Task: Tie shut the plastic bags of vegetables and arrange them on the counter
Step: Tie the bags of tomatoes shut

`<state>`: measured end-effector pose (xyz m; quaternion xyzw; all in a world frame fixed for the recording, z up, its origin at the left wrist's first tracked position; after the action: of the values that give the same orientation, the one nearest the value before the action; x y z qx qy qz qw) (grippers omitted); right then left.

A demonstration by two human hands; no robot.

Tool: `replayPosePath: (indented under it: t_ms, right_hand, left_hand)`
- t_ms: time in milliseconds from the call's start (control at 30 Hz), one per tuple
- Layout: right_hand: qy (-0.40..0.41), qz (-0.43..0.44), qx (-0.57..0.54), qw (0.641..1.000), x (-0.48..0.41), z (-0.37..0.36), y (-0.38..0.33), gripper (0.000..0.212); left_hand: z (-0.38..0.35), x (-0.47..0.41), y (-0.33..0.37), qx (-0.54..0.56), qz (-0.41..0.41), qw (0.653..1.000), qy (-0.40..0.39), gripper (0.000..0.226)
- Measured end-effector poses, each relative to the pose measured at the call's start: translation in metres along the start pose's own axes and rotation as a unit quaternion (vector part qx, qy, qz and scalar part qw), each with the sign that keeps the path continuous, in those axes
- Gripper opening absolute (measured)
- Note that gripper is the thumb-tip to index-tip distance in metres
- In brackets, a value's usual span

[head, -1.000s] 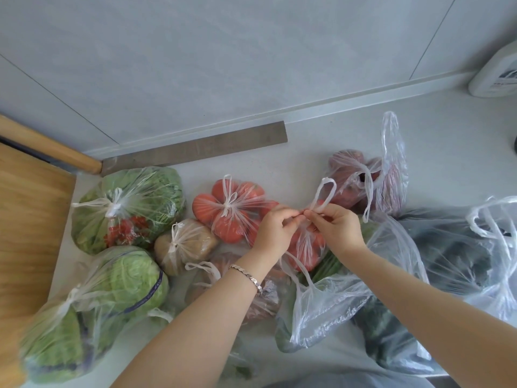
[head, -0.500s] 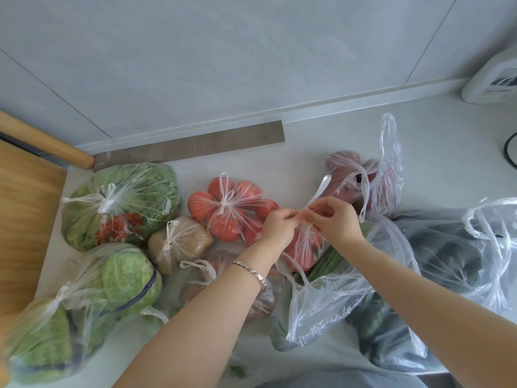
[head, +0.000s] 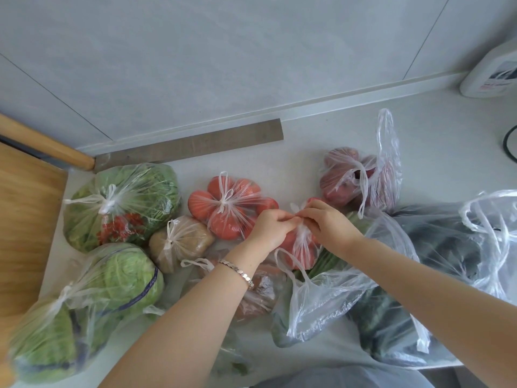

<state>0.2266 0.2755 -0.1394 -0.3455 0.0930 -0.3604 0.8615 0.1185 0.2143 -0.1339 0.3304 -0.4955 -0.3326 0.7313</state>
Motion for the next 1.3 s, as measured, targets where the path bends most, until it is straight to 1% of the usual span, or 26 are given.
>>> replayPosePath:
  t_ms: [100,200,267,367,400,433,533,567,600,633,700,733,767,833,900,967,1033,1100,1200,1267,1300]
  right_hand:
    - [-0.003,-0.034,-0.031,0.999,0.000,0.005,0.000,0.021]
    - [0.012,-0.076,-0.083,0.994,0.000,0.009,-0.002,0.019]
    - [0.011,-0.125,-0.125,0.984,0.002,0.011,0.000,0.018]
    - [0.007,-0.169,-0.206,0.964,0.003,0.015,0.000,0.011]
    - [-0.007,-0.188,-0.249,0.950,0.002,0.017,0.002,0.009]
    - [-0.034,-0.212,-0.298,0.930,0.001,0.019,0.004,0.012]
    - [-0.147,-0.258,-0.428,0.854,0.001,0.021,0.011,0.019]
    - [-0.164,-0.253,-0.442,0.845,0.001,0.021,0.012,0.020]
    - [-0.163,-0.241,-0.432,0.854,0.002,0.021,0.013,0.022]
    - [-0.144,-0.219,-0.389,0.883,0.002,0.022,0.012,0.026]
    - [-0.062,-0.149,-0.251,0.954,0.002,0.023,0.009,0.029]
    - [-0.030,-0.103,-0.186,0.977,0.002,0.022,0.006,0.028]
    - [-0.009,-0.054,-0.132,0.990,0.002,0.022,0.003,0.026]
    - [0.020,0.025,-0.045,0.998,0.004,0.021,0.001,0.019]
    - [0.034,0.075,0.021,0.996,0.004,0.023,-0.002,0.012]
    - [0.028,0.103,0.087,0.990,0.004,0.025,-0.006,0.012]
    - [0.017,0.126,0.134,0.983,0.007,0.025,-0.006,0.023]
    - [0.016,0.128,0.154,0.980,0.011,0.025,-0.004,0.029]
    - [0.034,0.117,0.149,0.981,0.020,0.022,0.000,0.029]
    - [0.040,0.081,0.132,0.987,0.023,0.022,0.005,0.026]
    - [0.042,0.048,0.118,0.991,0.023,0.024,0.008,0.021]
  left_hand:
    - [-0.001,0.001,0.002,-0.054,-0.044,0.997,0.024,0.023]
    - [-0.001,0.001,0.006,-0.089,-0.080,0.991,0.063,0.026]
    - [-0.002,0.002,0.006,-0.116,-0.095,0.985,0.081,0.024]
    - [-0.002,0.002,0.002,-0.146,-0.094,0.980,0.096,0.023]
    - [-0.002,0.002,0.001,-0.148,-0.092,0.980,0.096,0.023]
    - [-0.002,0.001,0.001,-0.150,-0.094,0.980,0.094,0.023]
    - [-0.003,0.001,0.006,-0.172,-0.117,0.974,0.090,0.023]
    - [-0.004,0.000,0.007,-0.170,-0.118,0.974,0.088,0.024]
    - [-0.005,-0.001,0.008,-0.152,-0.108,0.979,0.081,0.025]
    - [-0.006,-0.002,0.007,-0.119,-0.087,0.986,0.071,0.025]
    - [-0.009,-0.003,0.005,-0.045,-0.027,0.997,0.051,0.025]
    - [-0.010,-0.003,0.004,-0.014,0.003,0.999,0.047,0.025]
    - [-0.010,-0.004,0.003,0.014,0.029,0.999,0.044,0.024]
    - [-0.009,-0.004,0.002,0.052,0.065,0.996,0.037,0.023]
    - [-0.008,-0.003,0.002,0.056,0.067,0.995,0.039,0.022]
    - [-0.007,-0.005,0.003,0.006,0.039,0.998,0.051,0.024]
    - [-0.007,-0.008,0.001,-0.077,0.005,0.995,0.060,0.026]
    - [-0.003,-0.010,-0.004,-0.113,-0.006,0.991,0.074,0.025]
    - [-0.001,-0.013,-0.007,-0.148,0.003,0.985,0.085,0.022]
    - [-0.004,-0.013,-0.003,-0.184,-0.008,0.980,0.080,0.022]
    - [-0.006,-0.012,0.000,-0.205,-0.025,0.976,0.062,0.022]
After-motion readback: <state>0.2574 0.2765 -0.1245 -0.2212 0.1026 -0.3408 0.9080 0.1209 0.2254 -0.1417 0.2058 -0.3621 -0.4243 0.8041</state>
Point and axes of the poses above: each hand's wrist, its own x-axis away from the middle knuckle, its own z-axis out of the back of the hand, y = z × x, the point moved 4 cm from there along -x, towards the middle knuckle, and after that the axes turned 4 degrees about -z, right-handed, at the moved point
